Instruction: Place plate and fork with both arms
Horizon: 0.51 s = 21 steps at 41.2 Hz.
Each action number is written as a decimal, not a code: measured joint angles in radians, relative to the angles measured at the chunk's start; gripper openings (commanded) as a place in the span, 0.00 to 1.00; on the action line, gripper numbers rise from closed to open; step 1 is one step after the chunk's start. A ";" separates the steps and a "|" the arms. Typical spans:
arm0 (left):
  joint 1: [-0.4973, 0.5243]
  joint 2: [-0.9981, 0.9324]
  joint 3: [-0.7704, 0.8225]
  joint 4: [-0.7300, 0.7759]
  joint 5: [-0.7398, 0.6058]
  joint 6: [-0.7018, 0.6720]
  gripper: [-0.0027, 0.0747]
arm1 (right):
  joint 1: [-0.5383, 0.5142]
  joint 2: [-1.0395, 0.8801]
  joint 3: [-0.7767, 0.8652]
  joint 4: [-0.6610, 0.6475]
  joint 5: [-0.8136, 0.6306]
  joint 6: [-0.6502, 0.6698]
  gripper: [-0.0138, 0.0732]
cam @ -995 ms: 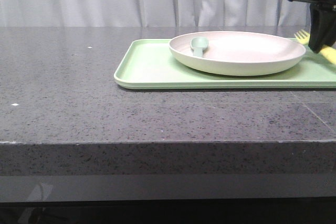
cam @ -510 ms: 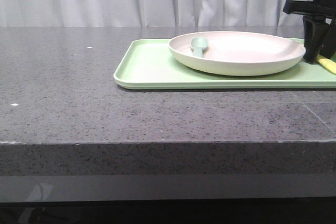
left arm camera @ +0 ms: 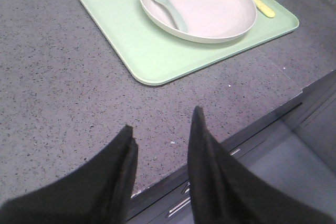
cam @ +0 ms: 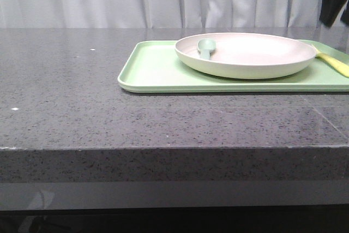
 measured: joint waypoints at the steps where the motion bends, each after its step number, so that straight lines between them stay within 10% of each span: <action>1: 0.000 0.000 0.000 0.000 0.000 0.000 0.34 | 0.002 -0.024 0.007 0.000 0.000 0.000 0.54; 21: 0.000 0.000 0.000 0.000 0.000 0.000 0.34 | 0.216 -0.579 0.454 -0.029 -0.002 -0.014 0.54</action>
